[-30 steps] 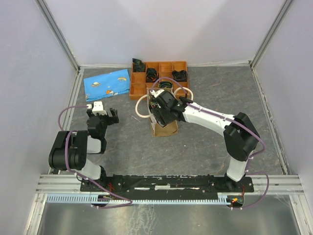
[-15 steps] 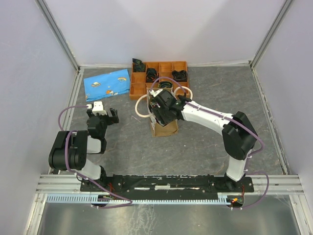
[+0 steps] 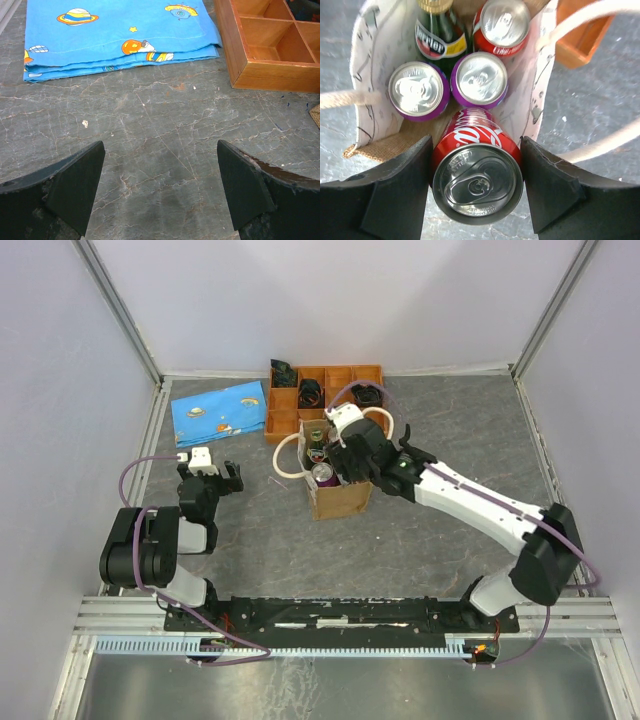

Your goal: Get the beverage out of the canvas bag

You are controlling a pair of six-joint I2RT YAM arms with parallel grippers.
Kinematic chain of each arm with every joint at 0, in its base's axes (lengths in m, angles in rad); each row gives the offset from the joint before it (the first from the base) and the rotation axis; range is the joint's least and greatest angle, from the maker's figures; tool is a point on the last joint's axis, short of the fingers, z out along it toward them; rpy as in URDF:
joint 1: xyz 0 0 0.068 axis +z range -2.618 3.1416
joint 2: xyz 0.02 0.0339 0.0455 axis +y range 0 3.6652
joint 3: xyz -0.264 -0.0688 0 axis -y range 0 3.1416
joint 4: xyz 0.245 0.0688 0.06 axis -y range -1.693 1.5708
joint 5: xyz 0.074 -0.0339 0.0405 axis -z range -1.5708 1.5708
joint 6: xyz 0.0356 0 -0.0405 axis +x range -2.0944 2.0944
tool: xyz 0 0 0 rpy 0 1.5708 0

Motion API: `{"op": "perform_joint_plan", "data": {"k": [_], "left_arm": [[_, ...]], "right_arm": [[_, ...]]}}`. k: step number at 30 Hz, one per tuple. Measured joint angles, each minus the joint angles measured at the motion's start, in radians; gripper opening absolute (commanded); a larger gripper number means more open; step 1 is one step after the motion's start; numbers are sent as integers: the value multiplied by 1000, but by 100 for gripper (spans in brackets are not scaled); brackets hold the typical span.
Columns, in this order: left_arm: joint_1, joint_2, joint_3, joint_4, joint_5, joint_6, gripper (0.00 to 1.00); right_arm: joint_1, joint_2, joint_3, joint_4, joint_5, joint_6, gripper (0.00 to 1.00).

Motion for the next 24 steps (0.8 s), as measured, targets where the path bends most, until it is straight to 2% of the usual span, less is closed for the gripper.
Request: {"op": "perform_joint_plan", "data": {"k": [11, 18, 21, 24], "left_arm": [[0, 0, 0, 0, 0, 0, 99], [0, 0, 0, 0, 0, 0, 99], [0, 0, 0, 0, 0, 0, 99], [0, 0, 0, 0, 0, 0, 99]], "right_arm": [[-1, -139, -3, 132, 124, -80, 0], [-8, -317, -35, 271, 310, -189, 0], [-44, -366, -37, 316, 389, -220, 0], [-134, -391, -51, 326, 431, -213, 0]]}}
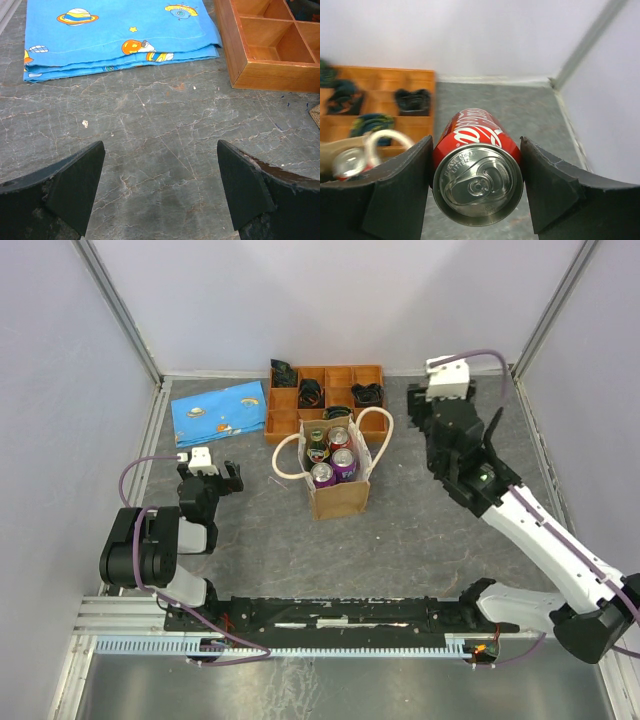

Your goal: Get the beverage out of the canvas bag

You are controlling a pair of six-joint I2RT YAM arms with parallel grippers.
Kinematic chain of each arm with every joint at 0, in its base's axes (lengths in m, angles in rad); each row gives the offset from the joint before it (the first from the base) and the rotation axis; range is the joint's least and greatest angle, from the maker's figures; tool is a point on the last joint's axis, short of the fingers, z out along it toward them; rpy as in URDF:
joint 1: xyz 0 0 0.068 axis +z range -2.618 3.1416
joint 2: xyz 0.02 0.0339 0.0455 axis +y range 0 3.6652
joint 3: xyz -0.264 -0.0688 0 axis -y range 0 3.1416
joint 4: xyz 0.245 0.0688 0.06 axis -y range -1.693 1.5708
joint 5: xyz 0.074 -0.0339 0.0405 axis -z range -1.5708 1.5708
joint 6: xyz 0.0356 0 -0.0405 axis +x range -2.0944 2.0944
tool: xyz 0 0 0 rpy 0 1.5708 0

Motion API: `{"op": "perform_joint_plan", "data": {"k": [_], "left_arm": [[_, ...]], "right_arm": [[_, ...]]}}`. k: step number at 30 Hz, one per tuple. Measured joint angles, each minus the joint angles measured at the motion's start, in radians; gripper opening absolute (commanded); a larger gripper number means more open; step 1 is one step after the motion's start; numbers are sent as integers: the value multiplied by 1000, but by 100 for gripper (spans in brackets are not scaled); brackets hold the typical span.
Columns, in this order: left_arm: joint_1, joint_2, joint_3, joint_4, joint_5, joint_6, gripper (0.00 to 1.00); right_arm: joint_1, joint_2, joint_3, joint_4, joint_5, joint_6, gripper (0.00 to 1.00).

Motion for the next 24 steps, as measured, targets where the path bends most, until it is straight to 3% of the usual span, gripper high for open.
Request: {"op": "perform_joint_plan", "data": {"k": [5, 8, 24], "left_arm": [[0, 0, 0, 0, 0, 0, 99], [0, 0, 0, 0, 0, 0, 99], [0, 0, 0, 0, 0, 0, 99]], "right_arm": [[-229, -2, -64, -46, 6, 63, 0], [-305, 14, -100, -90, 0, 96, 0], [-455, 353, -146, -113, -318, 271, 0]]}}
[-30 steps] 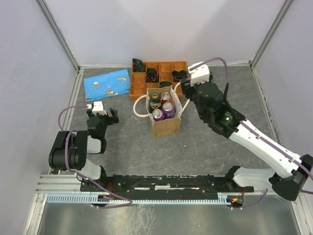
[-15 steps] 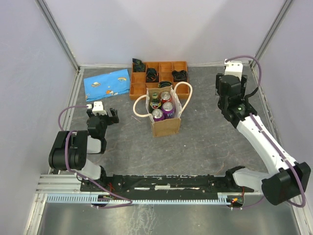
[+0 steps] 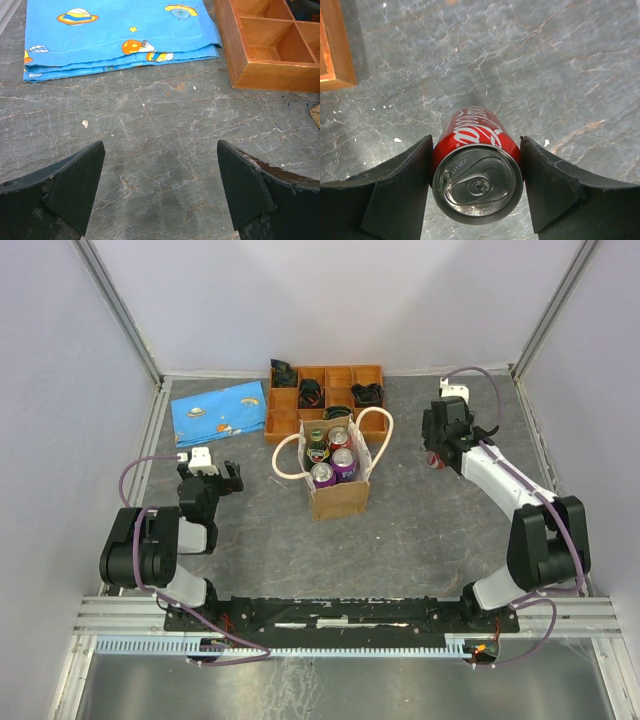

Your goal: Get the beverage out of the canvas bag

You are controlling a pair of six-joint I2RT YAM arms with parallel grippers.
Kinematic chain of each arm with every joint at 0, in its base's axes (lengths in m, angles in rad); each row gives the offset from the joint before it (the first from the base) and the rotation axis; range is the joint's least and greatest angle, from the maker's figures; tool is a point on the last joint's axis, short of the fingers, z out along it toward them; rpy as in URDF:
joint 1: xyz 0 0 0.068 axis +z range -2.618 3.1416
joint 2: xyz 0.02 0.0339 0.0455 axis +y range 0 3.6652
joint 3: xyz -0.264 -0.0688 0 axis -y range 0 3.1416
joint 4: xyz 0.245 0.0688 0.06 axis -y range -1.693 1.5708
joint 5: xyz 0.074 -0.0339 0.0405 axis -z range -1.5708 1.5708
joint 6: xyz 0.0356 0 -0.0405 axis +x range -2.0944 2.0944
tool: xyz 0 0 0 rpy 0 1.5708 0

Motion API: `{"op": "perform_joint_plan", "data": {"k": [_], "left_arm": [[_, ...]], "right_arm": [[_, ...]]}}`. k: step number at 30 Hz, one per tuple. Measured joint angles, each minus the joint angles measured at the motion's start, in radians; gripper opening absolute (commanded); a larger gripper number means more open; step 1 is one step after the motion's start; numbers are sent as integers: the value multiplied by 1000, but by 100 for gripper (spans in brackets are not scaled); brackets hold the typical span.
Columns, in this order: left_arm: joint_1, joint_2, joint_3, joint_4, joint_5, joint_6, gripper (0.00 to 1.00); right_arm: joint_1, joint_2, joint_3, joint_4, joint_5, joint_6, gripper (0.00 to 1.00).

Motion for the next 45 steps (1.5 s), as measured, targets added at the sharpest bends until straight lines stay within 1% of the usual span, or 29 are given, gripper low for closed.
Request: {"op": "perform_joint_plan", "data": {"k": [8, 11, 13, 14, 15, 17, 18, 20, 22, 25, 26, 27, 31, 35, 40, 42, 45], "left_arm": [[0, 0, 0, 0, 0, 0, 99], [0, 0, 0, 0, 0, 0, 99], [0, 0, 0, 0, 0, 0, 99], [0, 0, 0, 0, 0, 0, 99], [0, 0, 0, 0, 0, 0, 99], [0, 0, 0, 0, 0, 0, 99], [0, 0, 0, 0, 0, 0, 99], [0, 0, 0, 0, 0, 0, 99], [0, 0, 0, 0, 0, 0, 99], [0, 0, 0, 0, 0, 0, 99], [0, 0, 0, 0, 0, 0, 99], [0, 0, 0, 0, 0, 0, 99], [0, 0, 0, 0, 0, 0, 99], [0, 0, 0, 0, 0, 0, 99], [0, 0, 0, 0, 0, 0, 99], [0, 0, 0, 0, 0, 0, 99], [0, 0, 0, 0, 0, 0, 99]], "right_arm": [[-34, 101, 0, 8, -100, 64, 0], [-42, 117, 0, 8, -114, 83, 2], [-45, 126, 4, 3, -118, 96, 5], [-47, 129, 10, -2, -119, 103, 10], [-50, 134, 18, -11, -122, 113, 18], [-53, 146, 35, -25, -125, 124, 39], [-55, 153, 44, -31, -126, 129, 48], [-56, 166, 60, -42, -127, 137, 63], [-58, 175, 72, -51, -127, 142, 84], [-59, 178, 80, -58, -129, 146, 91], [-59, 178, 85, -59, -129, 146, 97], [-59, 178, 92, -59, -128, 147, 99], [-58, 169, 112, -58, -124, 145, 99], [-58, 111, 114, -60, -116, 143, 99], [-24, -90, 112, -55, -95, 125, 99], [15, -189, 111, -41, -90, 114, 98], [111, -320, 114, -10, -91, 85, 96]]}}
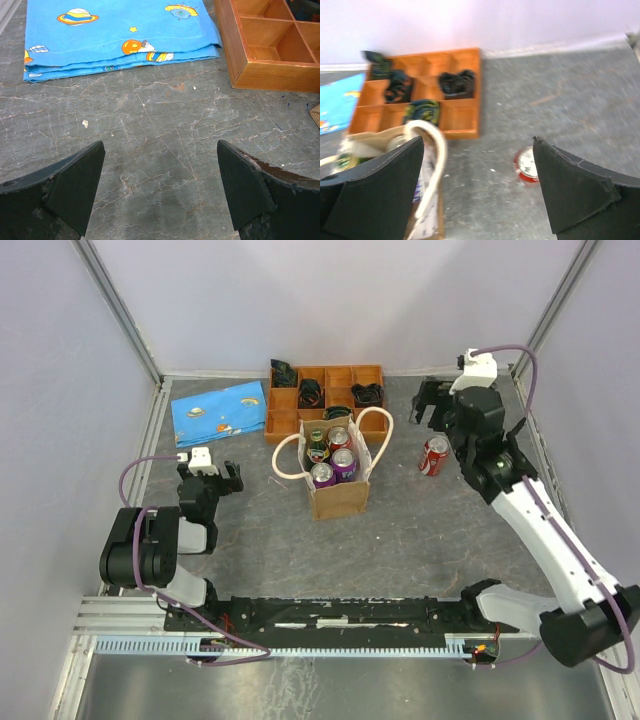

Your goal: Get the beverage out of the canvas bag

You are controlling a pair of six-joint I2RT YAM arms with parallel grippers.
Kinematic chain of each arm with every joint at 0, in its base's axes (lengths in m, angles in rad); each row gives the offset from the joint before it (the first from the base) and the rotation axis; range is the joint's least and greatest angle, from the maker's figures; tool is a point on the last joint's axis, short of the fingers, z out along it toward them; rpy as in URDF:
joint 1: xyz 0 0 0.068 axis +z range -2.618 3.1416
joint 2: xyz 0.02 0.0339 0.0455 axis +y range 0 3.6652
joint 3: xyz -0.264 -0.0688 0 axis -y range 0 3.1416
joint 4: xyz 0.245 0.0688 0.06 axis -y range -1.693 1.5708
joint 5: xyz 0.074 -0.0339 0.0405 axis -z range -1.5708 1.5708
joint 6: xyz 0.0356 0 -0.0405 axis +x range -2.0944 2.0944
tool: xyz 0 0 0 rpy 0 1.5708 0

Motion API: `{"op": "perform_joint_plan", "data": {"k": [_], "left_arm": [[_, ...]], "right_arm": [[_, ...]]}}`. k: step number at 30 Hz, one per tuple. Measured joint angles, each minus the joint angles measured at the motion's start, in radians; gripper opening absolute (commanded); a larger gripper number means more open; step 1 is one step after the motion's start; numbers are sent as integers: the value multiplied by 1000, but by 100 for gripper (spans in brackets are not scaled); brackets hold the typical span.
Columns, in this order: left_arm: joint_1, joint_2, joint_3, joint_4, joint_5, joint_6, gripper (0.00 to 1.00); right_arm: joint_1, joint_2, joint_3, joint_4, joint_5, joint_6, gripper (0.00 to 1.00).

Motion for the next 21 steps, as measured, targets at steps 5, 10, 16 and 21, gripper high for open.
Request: {"op": "perform_joint_plan", "data": {"k": [5, 10, 16, 21], "left_arm": [[0, 0, 0, 0, 0, 0, 99], [0, 0, 0, 0, 0, 0, 99], [0, 0, 0, 0, 0, 0, 99], [0, 0, 0, 0, 0, 0, 99]], "right_arm": [[163, -23, 49, 11, -32, -59, 96], [277, 112, 83, -6, -79, -116, 96], [407, 300, 101, -65, -102, -169, 96], [457, 374, 101, -109, -132, -173, 96]]}}
